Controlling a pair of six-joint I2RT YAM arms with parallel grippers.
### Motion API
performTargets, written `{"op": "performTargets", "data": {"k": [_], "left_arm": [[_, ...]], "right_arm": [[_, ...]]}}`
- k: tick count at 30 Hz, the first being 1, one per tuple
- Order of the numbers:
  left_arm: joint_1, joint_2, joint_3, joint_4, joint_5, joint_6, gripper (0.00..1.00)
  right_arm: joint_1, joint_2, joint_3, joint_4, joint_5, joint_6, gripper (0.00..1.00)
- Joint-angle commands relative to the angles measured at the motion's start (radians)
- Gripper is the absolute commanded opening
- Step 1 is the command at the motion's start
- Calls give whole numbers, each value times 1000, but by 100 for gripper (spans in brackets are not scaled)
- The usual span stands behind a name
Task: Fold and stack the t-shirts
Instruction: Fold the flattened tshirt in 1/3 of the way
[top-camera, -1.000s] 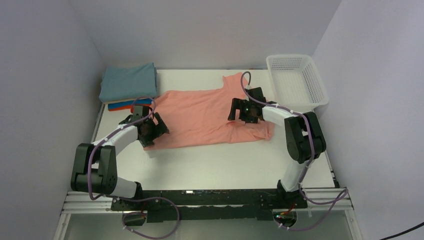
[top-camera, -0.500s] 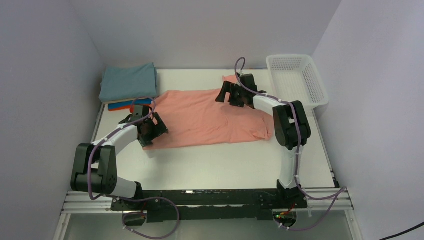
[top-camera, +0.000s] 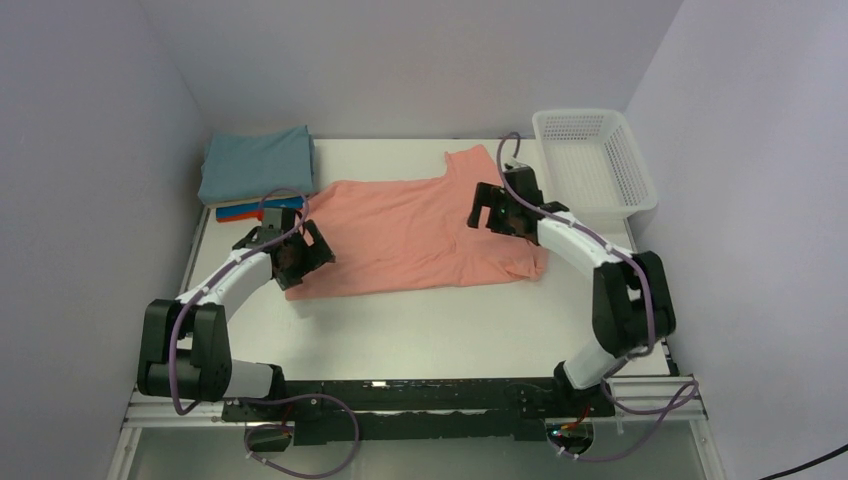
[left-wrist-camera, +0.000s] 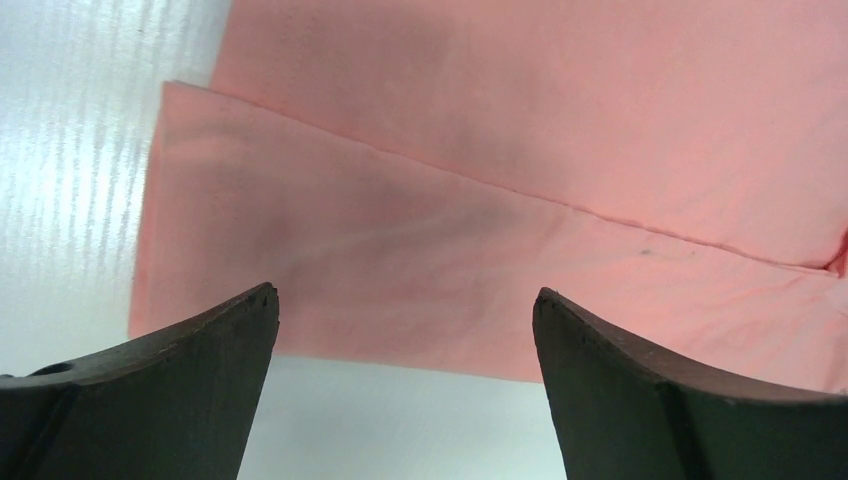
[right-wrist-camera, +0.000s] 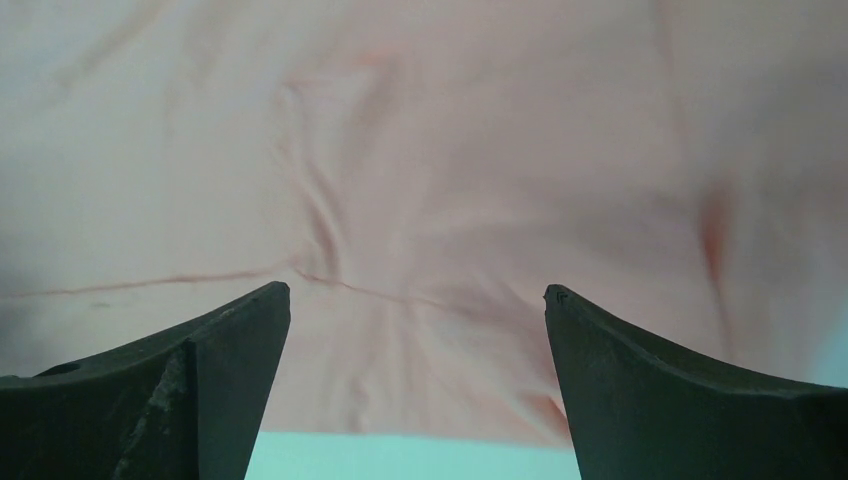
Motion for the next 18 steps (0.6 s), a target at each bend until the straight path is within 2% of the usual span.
{"op": "performTargets", "data": {"k": [1,5,11,18], "left_arm": [[-9,20,15,55,51,12,99],[-9,66,-7,86,65,5,99],[-9,128,-12,98,77,-1,99],[-9,124,-9,82,45,3,99]], "right_arm": [[-46,-126,-113,-154,236,-9,100],[-97,-167,-159,-206,245,-23,97],[-99,-204,-196,-171,22,-68,94],[-102,-251,-252,-346,287,58,90]]}}
